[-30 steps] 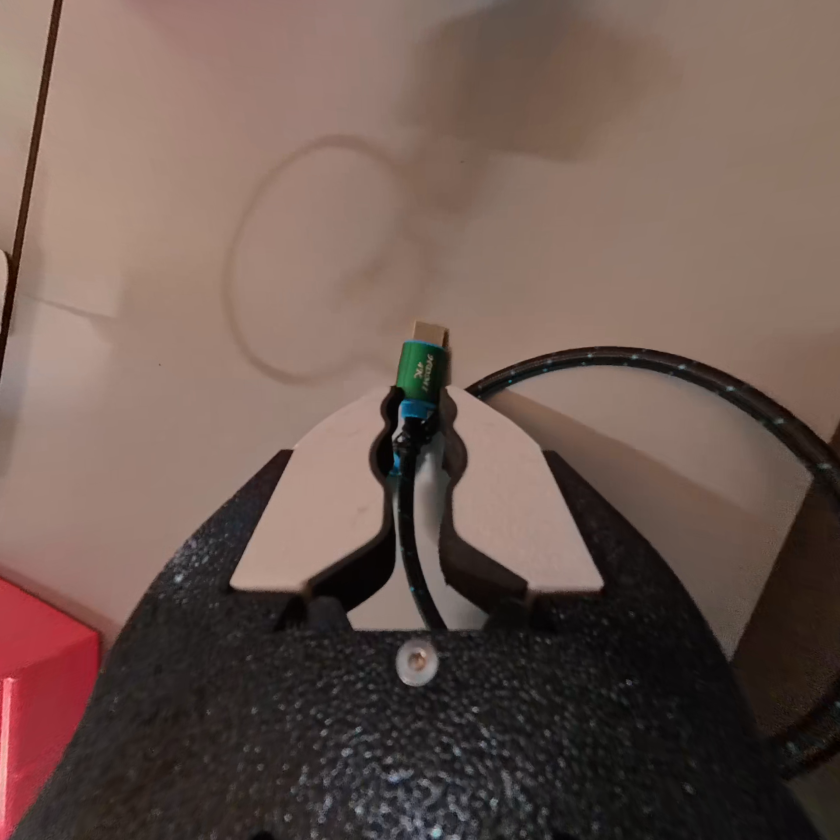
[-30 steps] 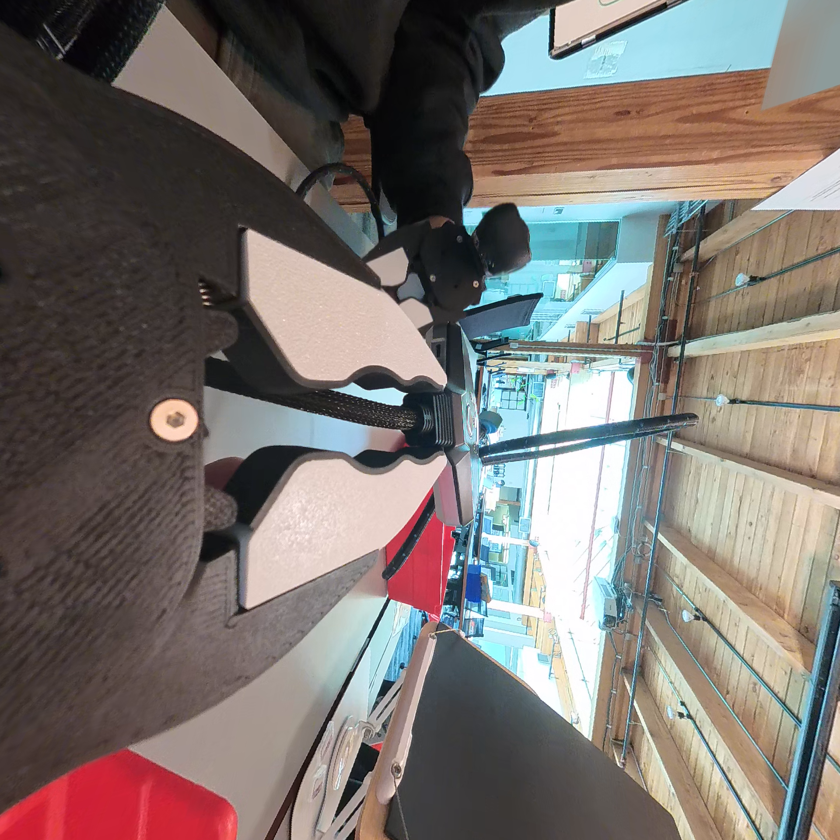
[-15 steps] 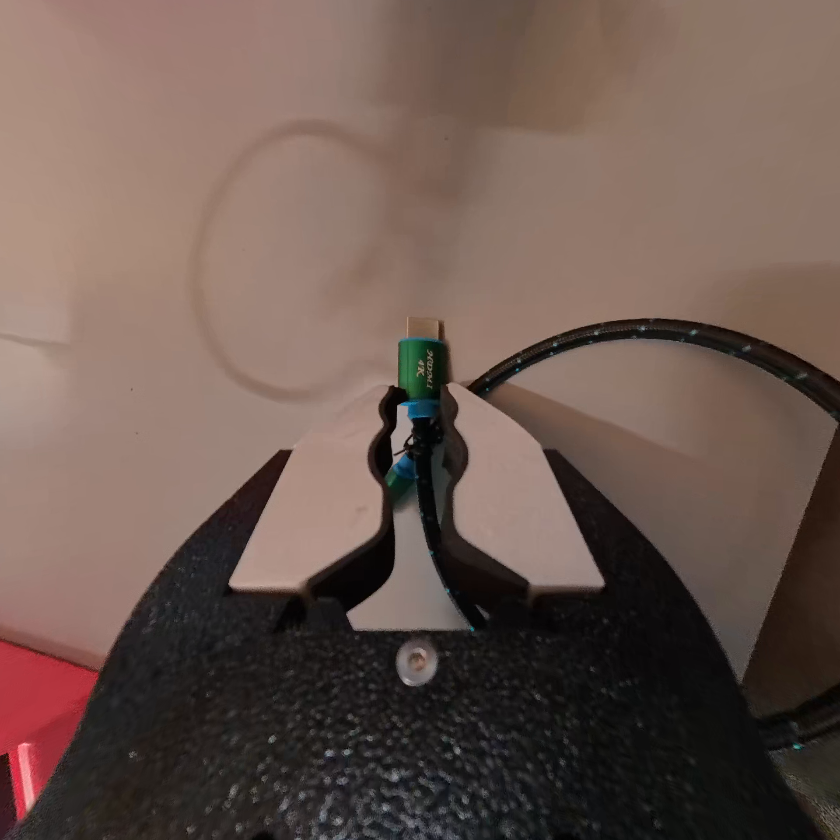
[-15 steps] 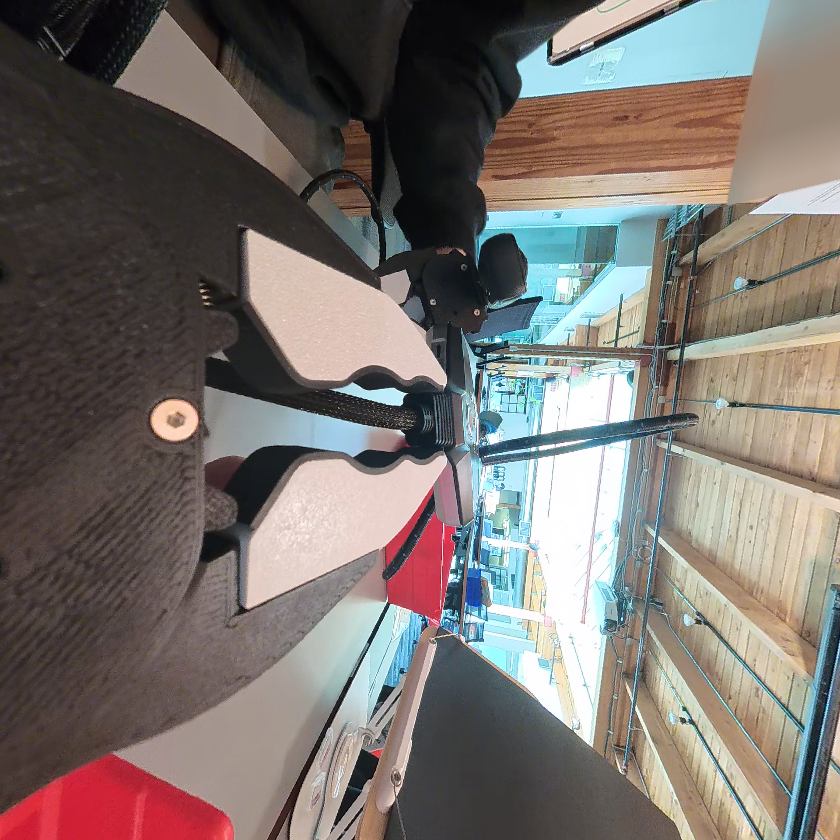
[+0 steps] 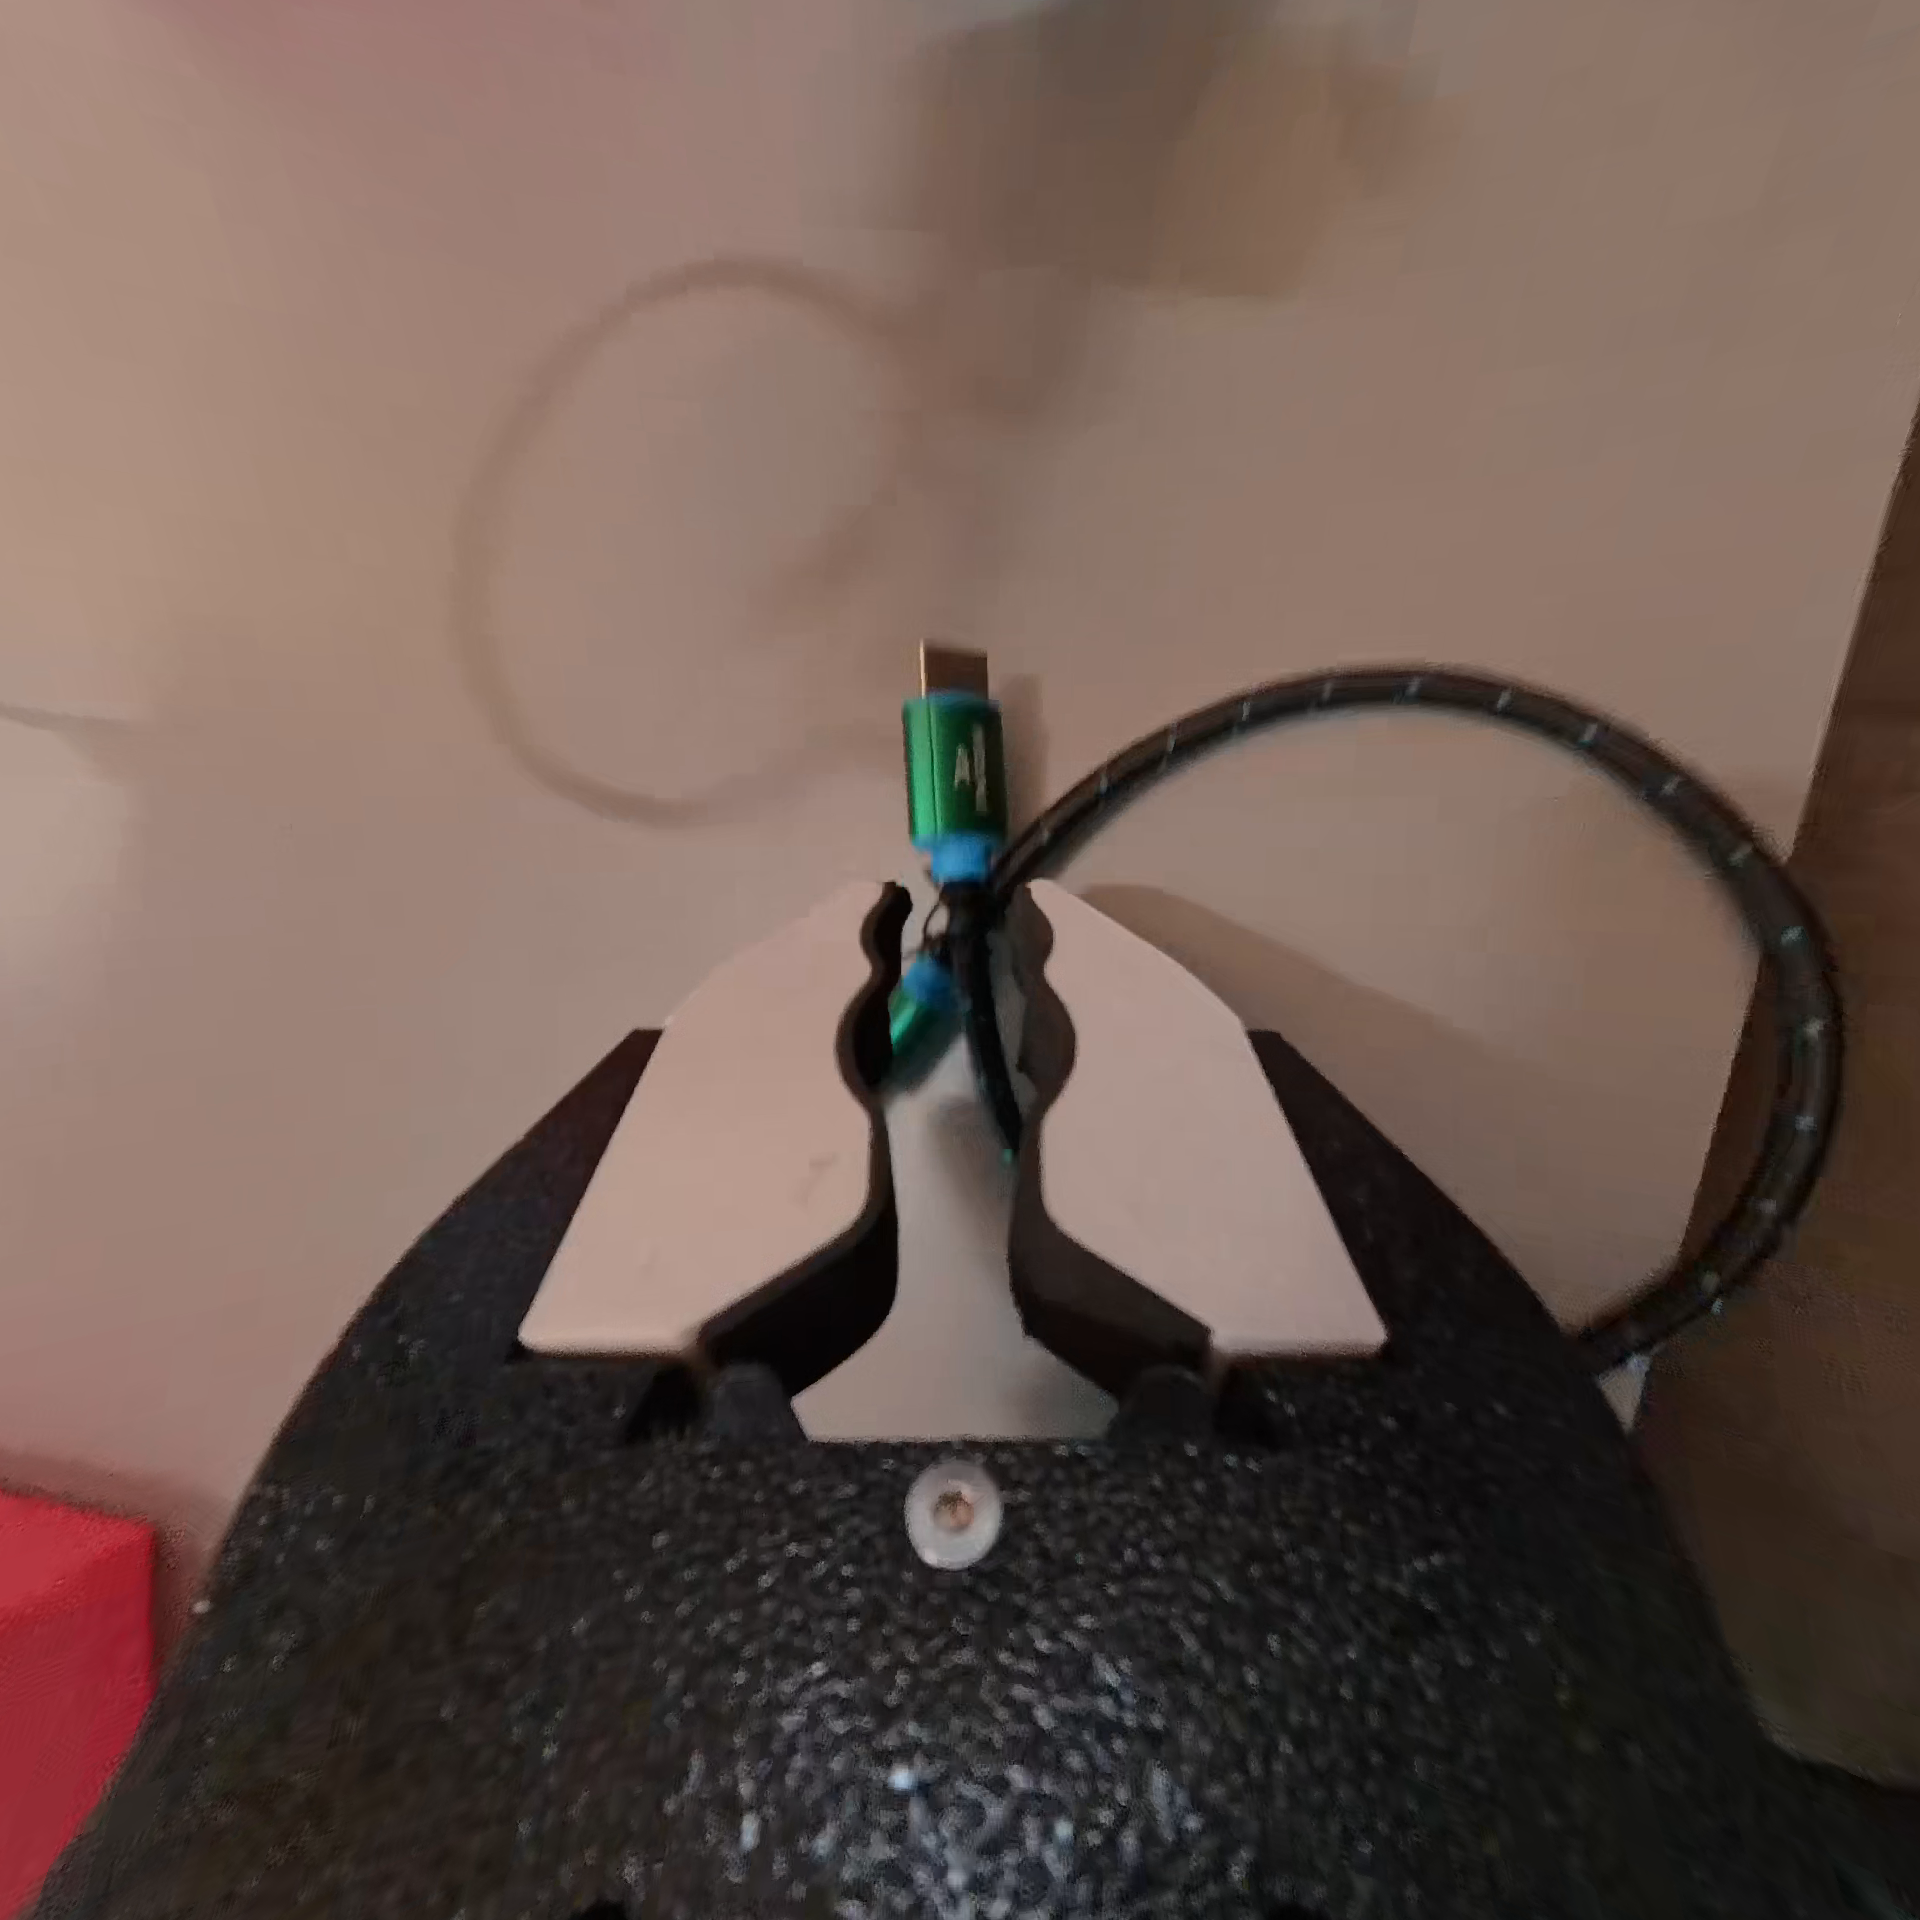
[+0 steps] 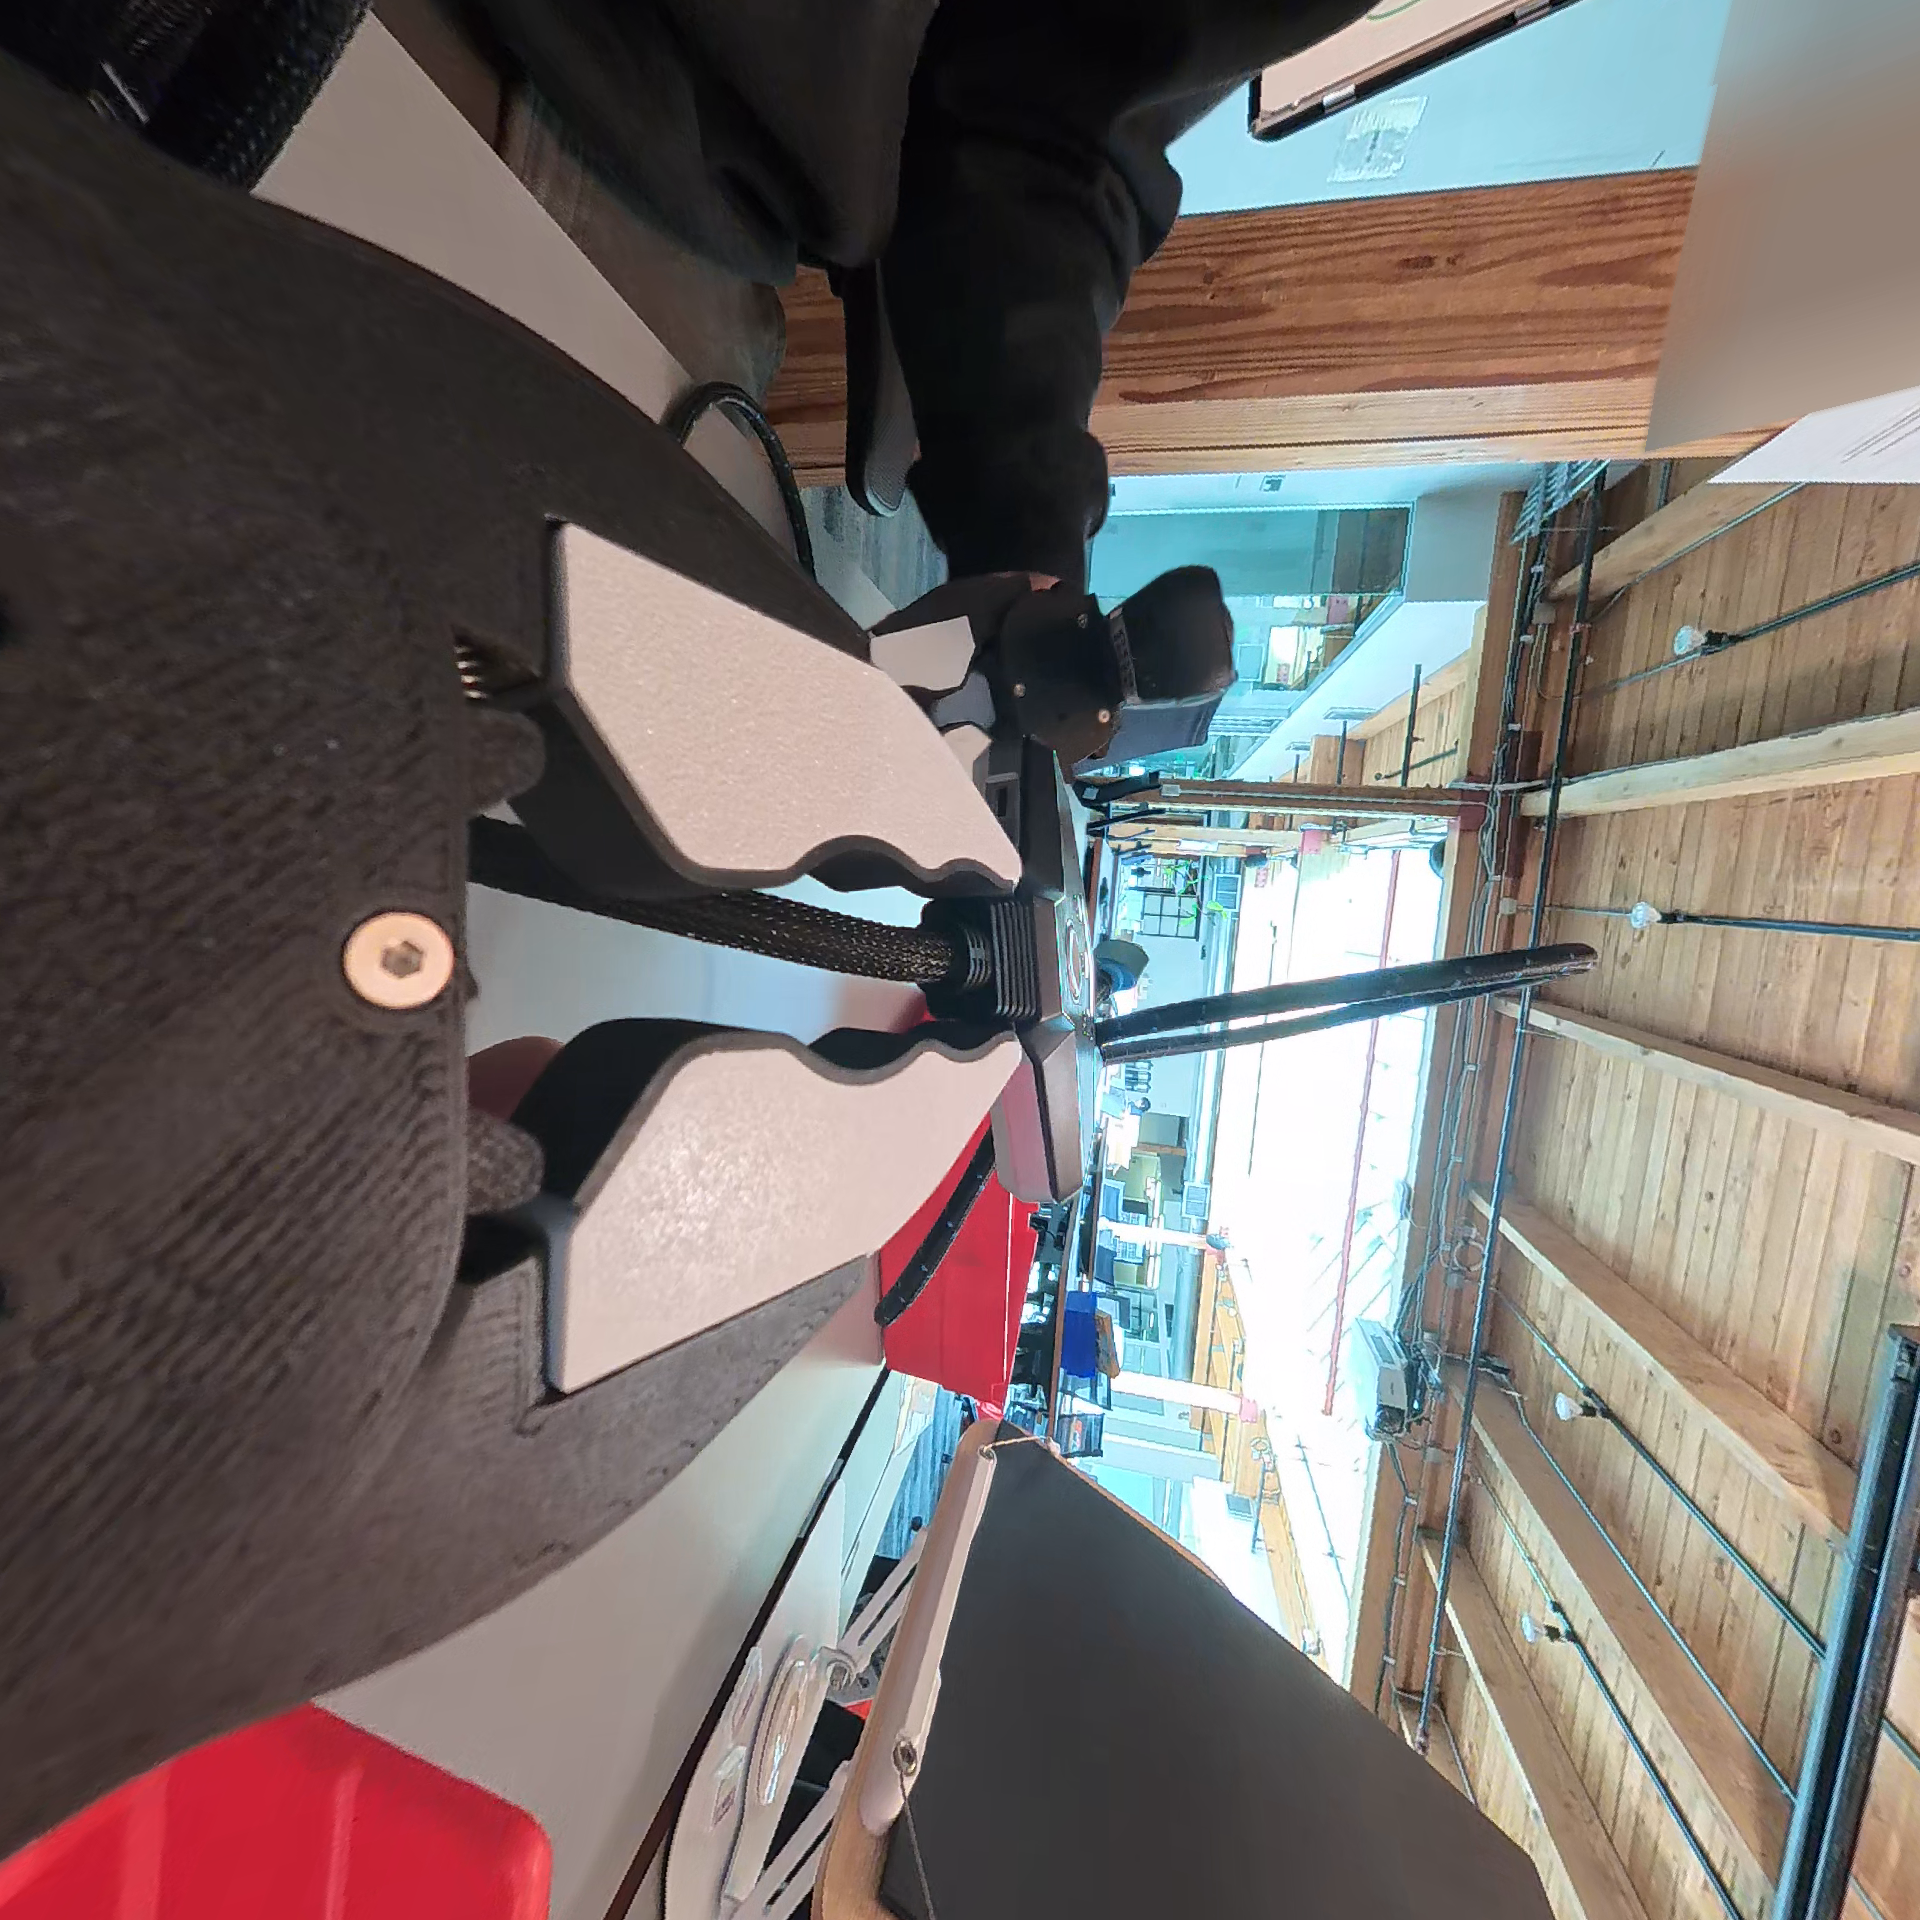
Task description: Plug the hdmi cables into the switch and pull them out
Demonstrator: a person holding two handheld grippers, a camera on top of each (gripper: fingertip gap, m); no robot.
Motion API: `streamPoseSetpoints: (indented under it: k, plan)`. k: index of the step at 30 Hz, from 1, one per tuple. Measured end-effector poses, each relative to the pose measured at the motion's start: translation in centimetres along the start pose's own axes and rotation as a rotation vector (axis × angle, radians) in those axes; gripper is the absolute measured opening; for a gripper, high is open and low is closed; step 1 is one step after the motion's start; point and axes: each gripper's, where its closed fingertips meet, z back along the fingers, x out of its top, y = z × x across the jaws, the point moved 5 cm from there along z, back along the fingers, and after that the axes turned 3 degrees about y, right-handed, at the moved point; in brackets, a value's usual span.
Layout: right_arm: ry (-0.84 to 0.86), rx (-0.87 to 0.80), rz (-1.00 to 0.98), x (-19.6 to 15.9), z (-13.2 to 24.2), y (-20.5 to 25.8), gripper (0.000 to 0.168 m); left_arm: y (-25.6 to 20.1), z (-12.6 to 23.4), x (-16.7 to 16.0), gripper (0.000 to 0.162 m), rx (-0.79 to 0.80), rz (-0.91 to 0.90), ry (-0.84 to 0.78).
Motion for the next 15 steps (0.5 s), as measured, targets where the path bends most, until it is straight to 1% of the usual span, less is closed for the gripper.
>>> streamPoseSetpoints:
  k: [2, 4, 8, 12, 15]
  plan:
    - [0.006, 0.003, -0.001, -0.1, -0.1, 0.0, 0.023, 0.2, 0.1, -1.2, 0.026, 0.033, -0.034, 0.094]
    - [0.01, 0.004, -0.001, -0.1, -0.1, 0.0, 0.023, 0.1, -0.2, -1.9, 0.028, 0.039, -0.059, 0.151]
    - [0.012, 0.003, -0.003, -0.2, -0.1, 0.0, 0.023, 0.1, -0.8, -1.4, 0.019, 0.034, -0.08, 0.162]
    - [0.011, 0.003, -0.004, -0.2, -0.1, 0.0, 0.023, 0.4, -1.0, -1.1, 0.018, -0.008, -0.039, 0.204]
    - [0.007, 0.006, -0.005, -0.1, -0.1, 0.1, 0.023, 0.6, -1.1, -1.2, 0.017, -0.034, -0.019, 0.197]
